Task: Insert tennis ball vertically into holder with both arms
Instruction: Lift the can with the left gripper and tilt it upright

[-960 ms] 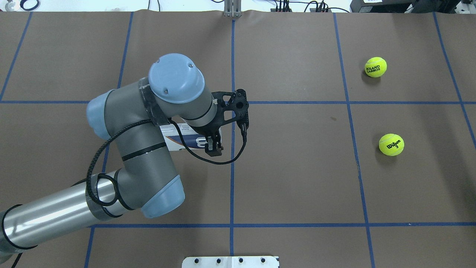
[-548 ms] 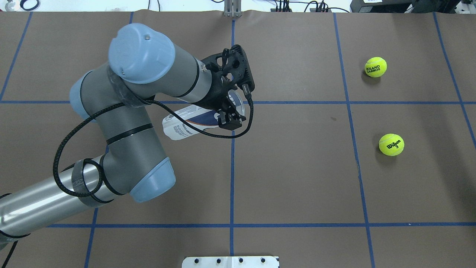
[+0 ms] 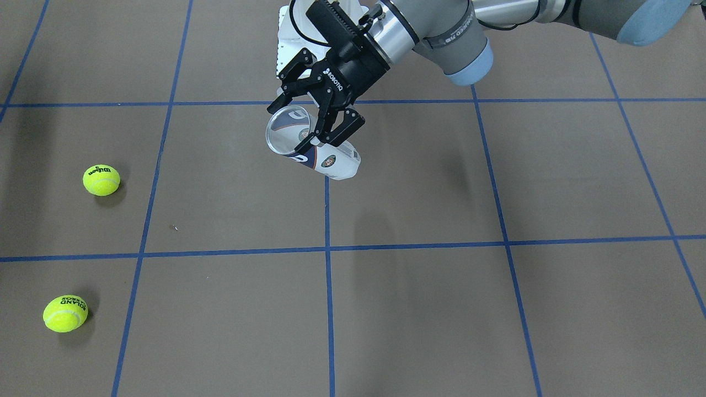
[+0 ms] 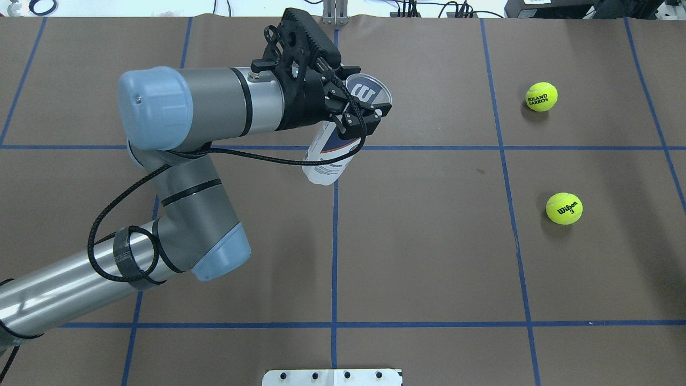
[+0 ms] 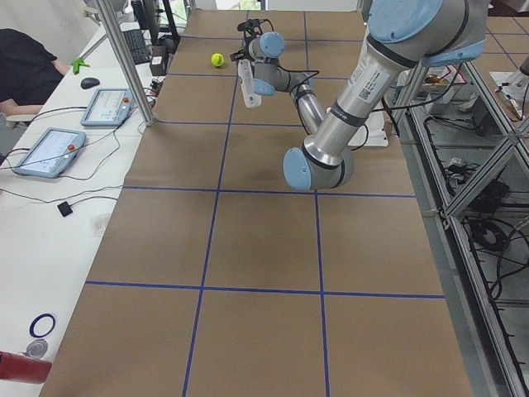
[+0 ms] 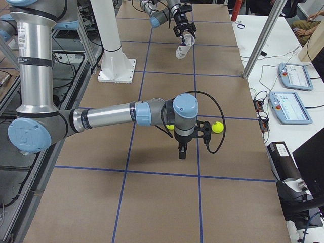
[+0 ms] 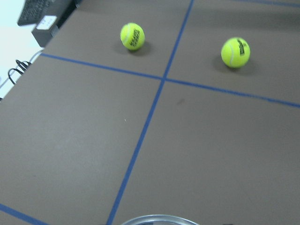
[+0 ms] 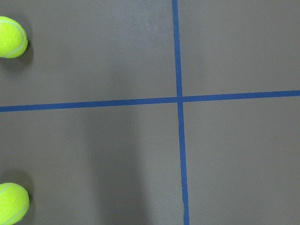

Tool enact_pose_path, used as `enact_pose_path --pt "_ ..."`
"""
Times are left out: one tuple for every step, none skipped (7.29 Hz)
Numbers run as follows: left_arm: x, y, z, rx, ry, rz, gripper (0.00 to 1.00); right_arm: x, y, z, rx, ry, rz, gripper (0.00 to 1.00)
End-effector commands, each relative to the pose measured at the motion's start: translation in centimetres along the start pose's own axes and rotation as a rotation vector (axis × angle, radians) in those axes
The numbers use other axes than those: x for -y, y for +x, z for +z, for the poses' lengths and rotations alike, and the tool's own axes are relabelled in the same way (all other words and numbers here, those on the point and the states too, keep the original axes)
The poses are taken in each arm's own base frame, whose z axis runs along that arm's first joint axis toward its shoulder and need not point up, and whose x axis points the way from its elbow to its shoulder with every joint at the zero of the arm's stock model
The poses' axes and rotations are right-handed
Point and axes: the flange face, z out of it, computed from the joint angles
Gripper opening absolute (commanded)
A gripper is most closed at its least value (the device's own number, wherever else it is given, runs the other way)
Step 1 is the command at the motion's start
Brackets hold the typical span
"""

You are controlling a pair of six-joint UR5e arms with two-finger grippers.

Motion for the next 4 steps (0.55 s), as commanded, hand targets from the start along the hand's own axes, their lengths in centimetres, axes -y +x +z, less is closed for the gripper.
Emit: enact_pose_path --pt "-4.0 -3.1 0.2 -0.028 0.218 -0.108 0.49 0.3 -0.5 -0.5 0.001 0.010 -0.011 0.99" --pt "-6.3 -4.5 -0.2 -0.051 0.298 -0.109 0.49 0.3 -0.6 -0.5 0.001 0.012 -0.012 0.99" --pt "-8.2 -5.5 -0.5 -0.069 0.329 -0.105 0.49 0.4 -0.7 -0.6 0.001 0.014 -0.014 0.99" --pt "-10.4 -6.8 -1.5 -0.068 0.340 -0.093 0.55 0.4 -0.7 -0.6 0.003 0.014 -0.014 0.99"
